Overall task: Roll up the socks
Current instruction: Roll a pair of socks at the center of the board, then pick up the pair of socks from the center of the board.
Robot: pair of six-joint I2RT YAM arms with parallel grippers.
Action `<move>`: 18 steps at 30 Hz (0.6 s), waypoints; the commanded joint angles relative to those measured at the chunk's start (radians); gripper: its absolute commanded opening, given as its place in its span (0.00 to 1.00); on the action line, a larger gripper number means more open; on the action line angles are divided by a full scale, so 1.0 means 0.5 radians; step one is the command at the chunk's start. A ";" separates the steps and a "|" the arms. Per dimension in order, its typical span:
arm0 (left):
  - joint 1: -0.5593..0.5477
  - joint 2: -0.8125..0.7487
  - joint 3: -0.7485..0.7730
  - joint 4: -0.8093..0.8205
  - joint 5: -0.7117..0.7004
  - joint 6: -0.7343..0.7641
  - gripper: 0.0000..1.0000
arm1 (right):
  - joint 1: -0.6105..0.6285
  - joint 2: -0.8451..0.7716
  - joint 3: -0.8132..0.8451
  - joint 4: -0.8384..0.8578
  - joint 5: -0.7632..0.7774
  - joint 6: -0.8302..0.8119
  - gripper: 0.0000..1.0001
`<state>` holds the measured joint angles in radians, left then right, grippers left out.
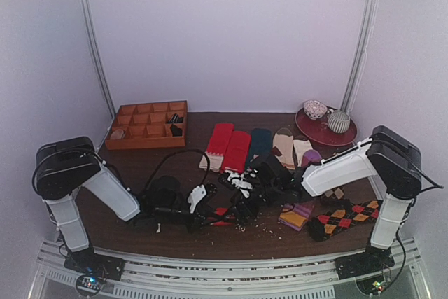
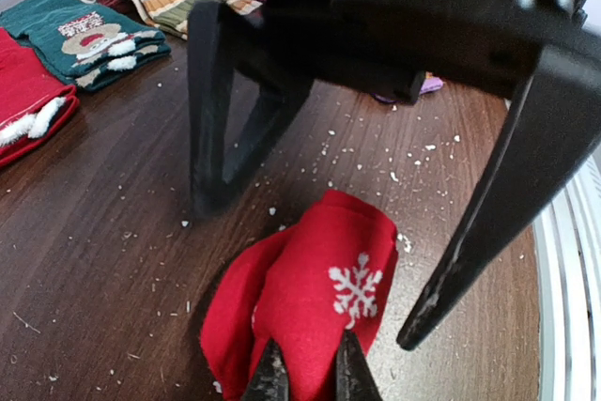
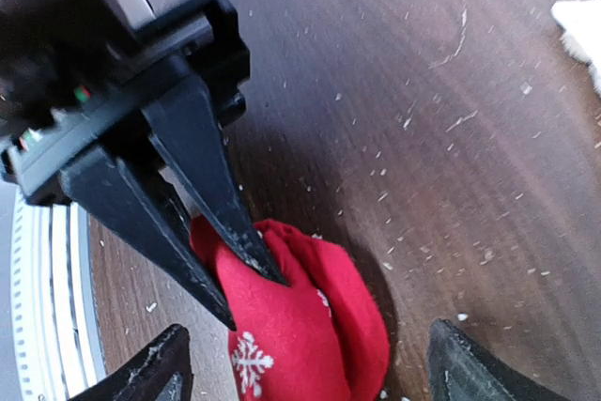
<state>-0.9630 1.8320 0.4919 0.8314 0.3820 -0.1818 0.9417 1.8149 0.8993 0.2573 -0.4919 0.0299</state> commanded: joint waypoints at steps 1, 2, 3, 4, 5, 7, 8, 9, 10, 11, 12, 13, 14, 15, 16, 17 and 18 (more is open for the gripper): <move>-0.007 0.122 -0.085 -0.563 0.009 -0.029 0.00 | -0.010 0.100 0.016 -0.048 -0.115 0.045 0.86; -0.007 0.124 -0.085 -0.564 0.012 -0.027 0.00 | -0.012 0.102 0.008 -0.050 -0.112 0.055 0.85; -0.007 0.125 -0.085 -0.563 0.014 -0.028 0.00 | -0.012 0.099 -0.009 -0.041 -0.106 0.065 0.85; -0.007 0.126 -0.085 -0.564 0.014 -0.025 0.00 | -0.010 0.091 -0.028 -0.035 -0.084 0.073 0.85; -0.007 0.128 -0.083 -0.564 0.013 -0.025 0.00 | -0.012 0.078 -0.045 -0.036 -0.041 0.079 0.85; -0.007 0.128 -0.082 -0.563 0.015 -0.023 0.00 | -0.019 0.086 -0.061 -0.046 0.048 0.087 0.85; -0.007 0.126 -0.082 -0.562 0.014 -0.023 0.00 | -0.025 0.101 -0.065 -0.046 0.057 0.095 0.85; -0.007 0.128 -0.079 -0.563 0.015 -0.021 0.00 | -0.032 0.121 -0.061 -0.045 0.044 0.106 0.85; -0.007 0.131 -0.079 -0.564 0.016 -0.020 0.00 | -0.038 0.140 -0.055 -0.045 0.008 0.113 0.81; -0.007 0.129 -0.078 -0.565 0.018 -0.018 0.00 | -0.039 0.159 -0.046 -0.047 -0.032 0.115 0.78; -0.007 0.131 -0.078 -0.569 0.017 -0.019 0.00 | -0.039 0.173 -0.041 -0.053 -0.072 0.119 0.70; -0.007 0.131 -0.076 -0.570 0.014 -0.017 0.00 | -0.038 0.183 -0.046 -0.054 -0.102 0.123 0.65; -0.007 0.131 -0.076 -0.573 0.015 -0.017 0.00 | -0.039 0.190 -0.056 -0.054 -0.125 0.124 0.62; -0.007 0.131 -0.076 -0.574 0.015 -0.017 0.00 | -0.039 0.189 -0.068 -0.051 -0.146 0.126 0.58; -0.007 0.131 -0.076 -0.572 0.014 -0.017 0.00 | -0.039 0.185 -0.080 -0.046 -0.178 0.129 0.55; -0.007 0.132 -0.075 -0.572 0.013 -0.015 0.00 | -0.038 0.178 -0.092 -0.036 -0.203 0.134 0.51; -0.007 0.134 -0.074 -0.572 0.013 -0.015 0.00 | -0.039 0.175 -0.100 -0.025 -0.229 0.143 0.48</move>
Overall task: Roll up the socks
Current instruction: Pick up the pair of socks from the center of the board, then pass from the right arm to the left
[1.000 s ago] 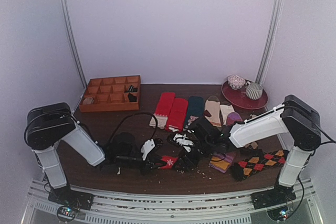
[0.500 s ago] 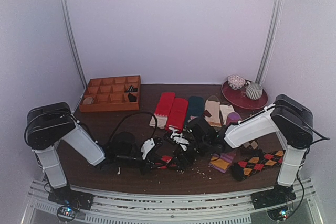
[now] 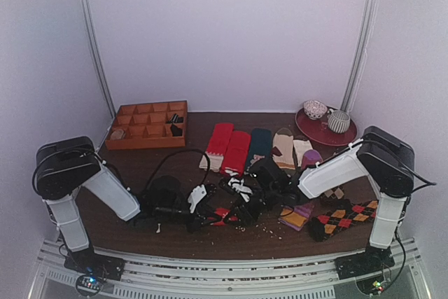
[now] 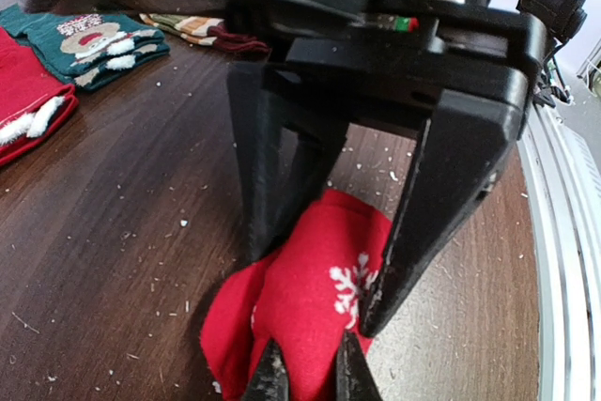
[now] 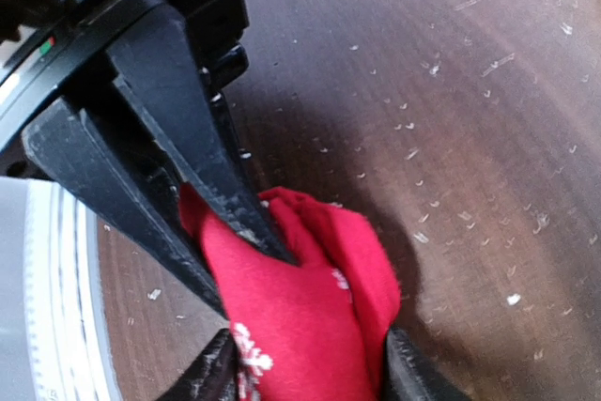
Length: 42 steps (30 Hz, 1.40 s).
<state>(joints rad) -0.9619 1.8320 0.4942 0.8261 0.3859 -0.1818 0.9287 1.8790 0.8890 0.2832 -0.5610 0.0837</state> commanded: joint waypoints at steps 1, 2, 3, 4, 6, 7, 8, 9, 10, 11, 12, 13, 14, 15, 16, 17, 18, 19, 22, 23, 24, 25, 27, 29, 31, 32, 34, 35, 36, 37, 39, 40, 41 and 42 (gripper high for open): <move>-0.009 0.134 -0.073 -0.562 0.001 -0.012 0.00 | -0.008 0.048 -0.086 -0.061 -0.112 0.043 0.44; -0.009 0.134 -0.071 -0.563 -0.005 -0.012 0.00 | -0.009 0.055 -0.088 -0.046 -0.129 0.048 0.38; -0.009 0.134 -0.066 -0.563 -0.013 -0.011 0.00 | -0.010 0.063 -0.082 -0.038 -0.149 0.057 0.32; -0.009 0.132 -0.061 -0.567 -0.025 -0.011 0.00 | -0.010 0.078 -0.075 -0.039 -0.160 0.063 0.24; -0.009 0.121 -0.050 -0.566 -0.060 -0.008 0.00 | -0.010 0.107 -0.064 -0.043 -0.141 0.082 0.15; -0.009 0.114 -0.042 -0.570 -0.077 0.000 0.02 | -0.009 0.117 -0.061 -0.054 -0.115 0.090 0.13; -0.009 0.096 -0.029 -0.575 -0.087 0.012 0.09 | -0.011 0.125 -0.062 -0.059 -0.102 0.094 0.11; -0.009 0.080 -0.004 -0.598 -0.110 0.033 0.11 | -0.013 0.126 -0.069 -0.057 -0.099 0.098 0.03; -0.009 0.061 0.014 -0.622 -0.136 0.053 0.13 | -0.014 0.118 -0.076 -0.044 -0.086 0.118 0.00; -0.009 0.038 0.036 -0.648 -0.160 0.074 0.19 | -0.012 0.105 -0.091 -0.022 -0.078 0.135 0.00; -0.009 0.011 0.058 -0.681 -0.191 0.095 0.27 | -0.012 0.082 -0.110 0.006 -0.066 0.152 0.00; -0.009 -0.027 0.072 -0.715 -0.223 0.114 0.35 | -0.013 0.058 -0.123 0.017 -0.048 0.166 0.00; -0.008 -0.078 0.085 -0.752 -0.247 0.128 0.44 | -0.013 0.024 -0.130 0.013 -0.037 0.176 0.00; -0.006 -0.136 0.093 -0.790 -0.276 0.142 0.54 | -0.013 -0.015 -0.132 0.001 -0.012 0.180 0.00; -0.006 -0.213 0.092 -0.820 -0.304 0.148 0.80 | -0.016 -0.054 -0.129 -0.018 0.001 0.177 0.00; -0.006 -0.298 0.083 -0.851 -0.328 0.151 0.96 | -0.021 -0.101 -0.122 -0.050 0.015 0.169 0.00; -0.006 -0.386 0.076 -0.890 -0.360 0.154 0.98 | -0.026 -0.142 -0.108 -0.084 0.024 0.154 0.00; -0.004 -0.511 0.065 -0.935 -0.410 0.151 0.98 | -0.041 -0.183 -0.092 -0.128 0.031 0.141 0.00; 0.000 -0.790 0.037 -1.062 -0.562 0.152 0.98 | -0.069 -0.274 -0.046 -0.209 0.009 0.079 0.00; 0.000 -0.882 0.028 -1.104 -0.635 0.152 0.98 | -0.073 -0.310 -0.033 -0.222 -0.013 0.044 0.00; 0.003 -0.982 0.021 -1.129 -0.689 0.151 0.98 | -0.073 -0.339 -0.018 -0.241 -0.038 -0.007 0.00; 0.005 -1.070 0.014 -1.153 -0.753 0.150 0.98 | -0.071 -0.376 -0.016 -0.253 -0.064 -0.076 0.00; 0.010 -1.270 0.006 -1.188 -0.838 0.142 0.98 | -0.070 -0.474 -0.038 -0.233 -0.092 -0.198 0.00; 0.018 -1.470 0.005 -1.216 -0.941 0.104 0.98 | -0.072 -0.574 -0.045 -0.232 -0.081 -0.324 0.00; 0.045 -1.649 0.009 -1.241 -1.005 0.053 0.98 | -0.072 -0.657 -0.027 -0.267 -0.068 -0.435 0.00; 0.077 -1.735 0.019 -1.253 -0.970 0.040 0.98 | -0.071 -0.690 -0.016 -0.294 -0.069 -0.482 0.00; 0.140 -1.853 0.063 -1.259 -0.801 0.025 0.98 | -0.069 -0.730 0.034 -0.387 -0.066 -0.574 0.00; 0.163 -1.875 0.112 -1.278 -0.632 0.055 0.98 | -0.067 -0.735 0.068 -0.466 -0.065 -0.654 0.00; 0.168 -1.855 0.185 -1.339 -0.462 0.125 0.98 | -0.060 -0.733 0.113 -0.553 -0.059 -0.713 0.00; 0.169 -1.794 0.285 -1.427 -0.272 0.190 0.96 | -0.056 -0.726 0.157 -0.635 -0.059 -0.766 0.00; 0.169 -1.602 0.560 -1.697 0.012 0.342 0.83 | -0.034 -0.715 0.248 -0.792 -0.034 -0.874 0.00; 0.169 -1.492 0.669 -1.844 0.106 0.394 0.80 | -0.012 -0.715 0.279 -0.850 -0.005 -0.919 0.00; 0.166 -1.393 0.759 -1.999 0.175 0.442 0.78 | 0.009 -0.717 0.306 -0.917 0.029 -0.962 0.00; 0.166 -1.312 0.822 -2.043 0.231 0.472 0.74 | 0.026 -0.716 0.332 -0.945 0.060 -0.991 0.00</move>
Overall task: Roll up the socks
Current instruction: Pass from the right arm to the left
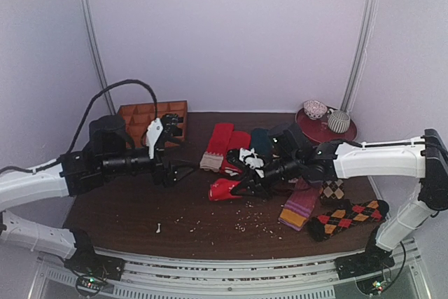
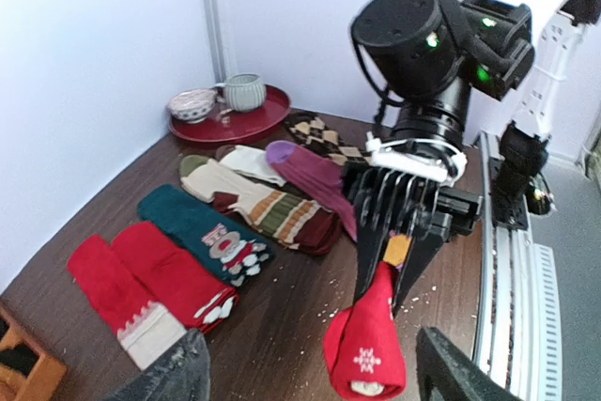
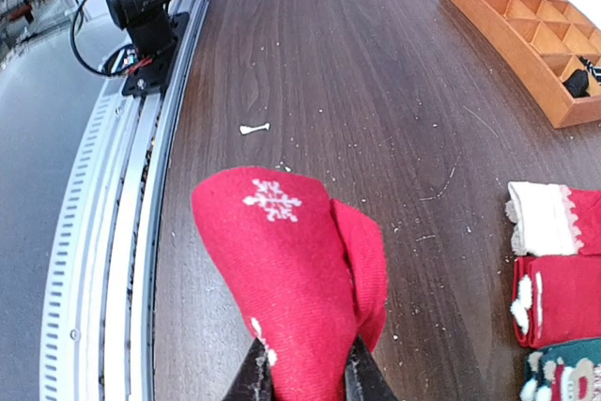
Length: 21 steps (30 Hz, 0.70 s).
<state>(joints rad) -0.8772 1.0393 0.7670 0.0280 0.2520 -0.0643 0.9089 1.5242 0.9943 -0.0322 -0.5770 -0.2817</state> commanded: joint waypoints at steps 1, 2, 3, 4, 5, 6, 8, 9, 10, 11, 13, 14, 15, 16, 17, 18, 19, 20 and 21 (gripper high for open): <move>-0.004 0.333 0.310 -0.493 0.553 0.261 0.71 | 0.082 -0.005 0.145 -0.373 0.117 -0.287 0.00; -0.004 0.371 0.329 -0.503 0.607 0.286 0.69 | 0.097 -0.002 0.163 -0.403 0.143 -0.308 0.00; -0.006 0.398 0.338 -0.493 0.648 0.296 0.70 | 0.106 -0.005 0.169 -0.417 0.166 -0.320 0.00; -0.007 0.414 0.347 -0.492 0.662 0.311 0.70 | 0.111 -0.009 0.168 -0.425 0.179 -0.329 0.00; -0.006 0.430 0.352 -0.489 0.648 0.316 0.70 | 0.116 -0.015 0.165 -0.431 0.183 -0.339 0.00; -0.007 0.441 0.357 -0.488 0.632 0.330 0.71 | 0.117 -0.022 0.161 -0.437 0.188 -0.344 0.00; -0.007 0.464 0.366 -0.485 0.618 0.342 0.72 | 0.121 -0.038 0.157 -0.437 0.205 -0.342 0.00; -0.005 0.476 0.371 -0.472 0.626 0.344 0.72 | 0.119 -0.045 0.159 -0.436 0.216 -0.339 0.00; -0.006 0.495 0.374 -0.454 0.648 0.335 0.73 | 0.118 -0.049 0.162 -0.431 0.235 -0.334 0.00; -0.007 0.513 0.376 -0.422 0.684 0.321 0.73 | 0.121 -0.049 0.161 -0.420 0.256 -0.323 0.00; -0.008 0.562 0.377 -0.361 0.734 0.291 0.74 | 0.123 -0.039 0.171 -0.420 0.302 -0.312 0.00; -0.008 0.583 0.375 -0.331 0.743 0.263 0.74 | 0.122 -0.035 0.181 -0.424 0.305 -0.311 0.00; -0.009 0.598 0.368 -0.300 0.749 0.249 0.76 | 0.122 -0.031 0.186 -0.426 0.302 -0.307 0.00; -0.015 0.611 0.357 -0.266 0.751 0.236 0.78 | 0.122 -0.027 0.186 -0.417 0.301 -0.304 0.00; -0.025 0.621 0.345 -0.231 0.739 0.231 0.79 | 0.123 -0.026 0.189 -0.405 0.296 -0.297 0.00; -0.035 0.633 0.334 -0.203 0.726 0.229 0.79 | 0.123 -0.026 0.191 -0.396 0.289 -0.293 0.00; -0.043 0.644 0.325 -0.176 0.711 0.227 0.79 | 0.122 -0.026 0.195 -0.392 0.283 -0.293 0.00; -0.049 0.657 0.319 -0.160 0.698 0.220 0.79 | 0.122 -0.026 0.205 -0.390 0.282 -0.291 0.00; -0.054 0.669 0.315 -0.137 0.682 0.207 0.79 | 0.121 -0.028 0.214 -0.392 0.283 -0.292 0.00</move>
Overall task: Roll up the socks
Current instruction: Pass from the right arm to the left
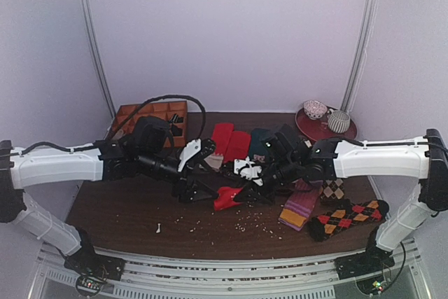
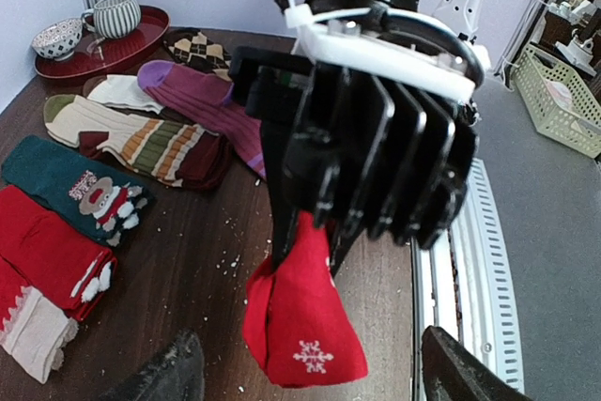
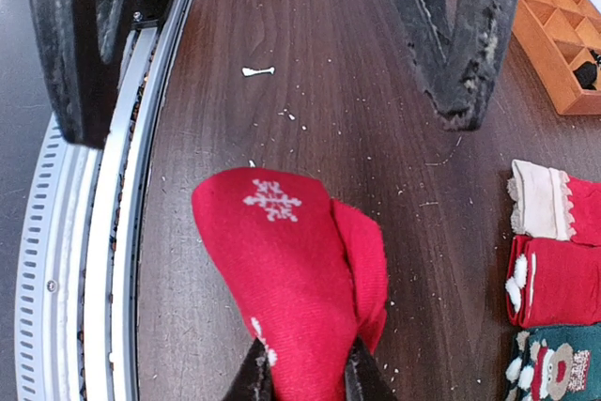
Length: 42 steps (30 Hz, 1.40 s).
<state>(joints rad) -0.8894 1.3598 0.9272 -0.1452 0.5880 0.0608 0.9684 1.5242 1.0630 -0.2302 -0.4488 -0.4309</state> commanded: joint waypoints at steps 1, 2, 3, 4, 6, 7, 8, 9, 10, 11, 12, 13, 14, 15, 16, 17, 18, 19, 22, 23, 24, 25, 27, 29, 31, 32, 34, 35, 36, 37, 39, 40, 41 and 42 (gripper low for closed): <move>-0.029 0.038 -0.015 0.244 -0.005 -0.058 0.80 | 0.003 -0.029 0.090 0.001 0.024 0.009 0.00; -0.031 0.045 -0.023 0.270 -0.021 -0.068 0.84 | 0.004 -0.031 0.098 0.000 0.017 0.007 0.00; -0.034 0.050 -0.034 0.296 -0.049 -0.079 0.86 | 0.003 -0.033 0.104 0.001 0.010 0.009 0.00; -0.037 0.053 -0.042 0.316 -0.067 -0.082 0.86 | 0.006 -0.035 0.109 0.003 0.006 0.009 0.00; -0.042 0.061 -0.055 0.352 -0.096 -0.082 0.94 | 0.009 -0.039 0.110 0.014 0.005 0.011 0.00; -0.045 0.072 -0.059 0.364 -0.119 -0.080 0.97 | 0.010 -0.039 0.114 0.018 0.005 0.015 0.00; -0.048 0.082 -0.063 0.367 -0.136 -0.077 0.98 | 0.010 -0.040 0.118 0.019 0.008 0.015 0.00; -0.047 0.092 -0.063 0.368 -0.153 -0.075 0.98 | 0.009 -0.043 0.122 0.019 0.006 0.018 0.00; -0.047 0.100 -0.069 0.377 -0.166 -0.073 0.98 | 0.010 -0.046 0.126 0.019 0.005 0.017 0.00; -0.049 0.107 -0.076 0.392 -0.179 -0.074 0.98 | 0.011 -0.052 0.130 0.021 0.005 0.018 0.00; -0.050 0.109 -0.088 0.410 -0.191 -0.078 0.98 | 0.011 -0.060 0.130 0.026 0.005 0.020 0.00; -0.050 0.113 -0.095 0.428 -0.202 -0.081 0.98 | 0.010 -0.067 0.131 0.030 0.003 0.021 0.00; -0.050 0.119 -0.096 0.436 -0.210 -0.082 0.98 | 0.010 -0.070 0.132 0.035 0.002 0.023 0.00; -0.050 0.125 -0.096 0.437 -0.214 -0.079 0.98 | 0.009 -0.074 0.134 0.035 0.002 0.023 0.00; -0.050 0.134 -0.097 0.441 -0.216 -0.076 0.98 | 0.010 -0.078 0.137 0.034 0.002 0.024 0.00; -0.050 0.141 -0.099 0.441 -0.218 -0.072 0.98 | 0.011 -0.081 0.136 0.032 0.002 0.024 0.00; -0.050 0.146 -0.101 0.439 -0.216 -0.068 0.98 | 0.009 -0.083 0.139 0.033 0.004 0.023 0.00; -0.050 0.151 -0.104 0.442 -0.223 -0.064 0.98 | 0.010 -0.086 0.140 0.031 0.005 0.024 0.00; -0.050 0.171 -0.104 0.446 -0.202 -0.064 0.98 | 0.009 -0.091 0.145 0.035 0.017 0.034 0.00; -0.050 0.180 -0.103 0.453 -0.185 -0.073 0.98 | 0.009 -0.089 0.146 0.039 0.026 0.042 0.00; -0.051 0.185 -0.106 0.465 -0.162 -0.082 0.98 | 0.008 -0.088 0.148 0.044 0.036 0.051 0.00; -0.054 0.188 -0.111 0.476 -0.156 -0.092 0.98 | 0.009 -0.088 0.153 0.047 0.036 0.054 0.00; -0.059 0.186 -0.135 0.512 -0.156 -0.110 0.98 | 0.009 -0.085 0.155 0.052 0.035 0.060 0.00; -0.062 0.183 -0.150 0.534 -0.156 -0.118 0.97 | 0.010 -0.082 0.158 0.052 0.028 0.064 0.00; -0.062 0.183 -0.152 0.536 -0.155 -0.119 0.96 | 0.009 -0.076 0.165 0.048 0.020 0.061 0.00; -0.062 0.180 -0.149 0.538 -0.155 -0.114 0.94 | 0.010 -0.073 0.168 0.044 0.020 0.061 0.00; -0.063 0.180 -0.136 0.528 -0.154 -0.105 0.89 | 0.009 -0.070 0.169 0.039 0.020 0.060 0.00; -0.062 0.182 -0.131 0.522 -0.154 -0.101 0.86 | 0.011 -0.071 0.168 0.040 0.022 0.061 0.00; -0.062 0.191 -0.124 0.513 -0.151 -0.095 0.84 | 0.011 -0.072 0.167 0.040 0.023 0.061 0.00; -0.062 0.198 -0.117 0.504 -0.146 -0.092 0.84 | 0.009 -0.075 0.165 0.042 0.022 0.061 0.00; -0.062 0.214 -0.109 0.495 -0.132 -0.091 0.83 | 0.009 -0.076 0.162 0.039 0.020 0.061 0.00; -0.062 0.218 -0.109 0.495 -0.126 -0.091 0.81 | 0.010 -0.078 0.160 0.038 0.020 0.064 0.00; -0.062 0.224 -0.107 0.493 -0.116 -0.089 0.77 | 0.011 -0.079 0.157 0.037 0.023 0.064 0.00; -0.062 0.228 -0.107 0.489 -0.105 -0.089 0.72 | 0.010 -0.081 0.155 0.039 0.022 0.064 0.00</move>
<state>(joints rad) -0.9165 1.4551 0.8581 0.0620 0.5037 0.0124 0.9691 1.5066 1.1217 -0.2192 -0.4484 -0.4118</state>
